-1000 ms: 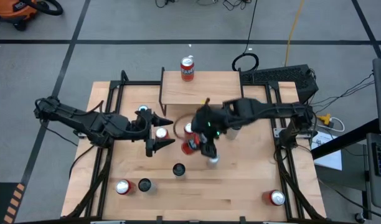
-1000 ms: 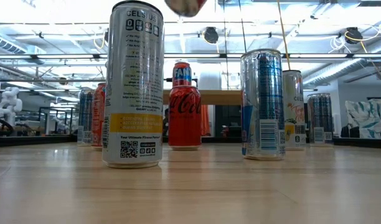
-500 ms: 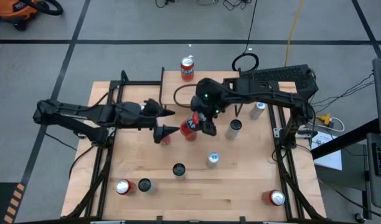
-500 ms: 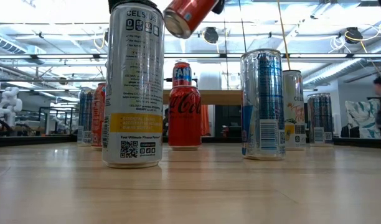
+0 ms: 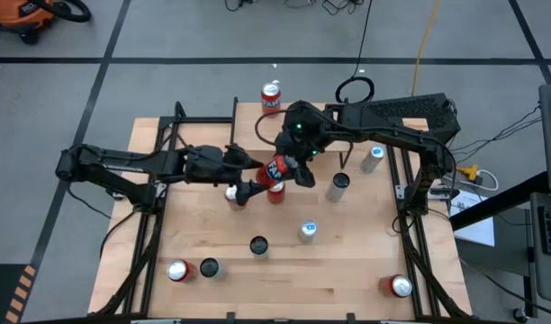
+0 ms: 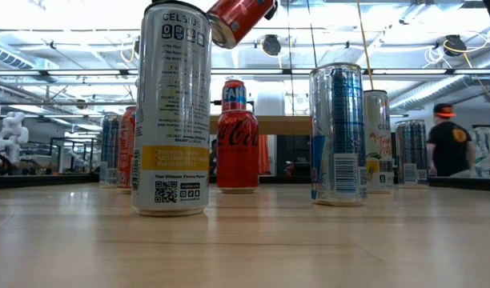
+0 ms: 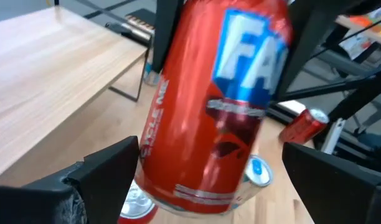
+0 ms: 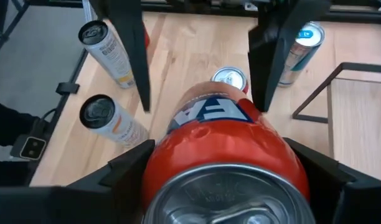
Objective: Place canned beverage on shelf
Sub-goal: Put the bottom red soda can on the shelf aligned with the other red soda can
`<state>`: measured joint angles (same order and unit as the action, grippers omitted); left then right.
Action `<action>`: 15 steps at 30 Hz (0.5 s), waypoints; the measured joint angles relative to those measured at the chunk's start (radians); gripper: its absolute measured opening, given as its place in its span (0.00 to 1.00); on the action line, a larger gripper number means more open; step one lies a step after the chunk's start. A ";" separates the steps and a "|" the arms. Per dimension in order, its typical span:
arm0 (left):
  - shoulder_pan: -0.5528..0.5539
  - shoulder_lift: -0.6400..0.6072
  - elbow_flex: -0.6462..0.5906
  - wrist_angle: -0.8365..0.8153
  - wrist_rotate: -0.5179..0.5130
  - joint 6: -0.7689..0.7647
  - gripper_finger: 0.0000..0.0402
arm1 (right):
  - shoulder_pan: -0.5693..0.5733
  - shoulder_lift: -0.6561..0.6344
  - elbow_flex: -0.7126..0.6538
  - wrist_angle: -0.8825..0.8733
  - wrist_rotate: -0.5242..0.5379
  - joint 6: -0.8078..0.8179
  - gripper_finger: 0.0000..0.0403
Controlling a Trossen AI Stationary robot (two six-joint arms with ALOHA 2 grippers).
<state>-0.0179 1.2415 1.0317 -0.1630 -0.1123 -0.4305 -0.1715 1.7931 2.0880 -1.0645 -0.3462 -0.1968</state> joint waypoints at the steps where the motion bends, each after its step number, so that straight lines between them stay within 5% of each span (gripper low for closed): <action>1: 0.000 0.007 0.000 -0.001 -0.002 0.000 1.00 | -0.002 0.000 0.000 0.000 -0.001 -0.008 0.69; 15: -0.002 0.066 0.000 0.063 -0.124 0.002 0.97 | -0.006 0.000 0.000 0.021 0.001 -0.084 0.69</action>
<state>-0.0196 1.3079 1.0313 -0.0999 -0.2359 -0.4282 -0.1780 1.7931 2.0879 -1.0433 -0.3450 -0.2812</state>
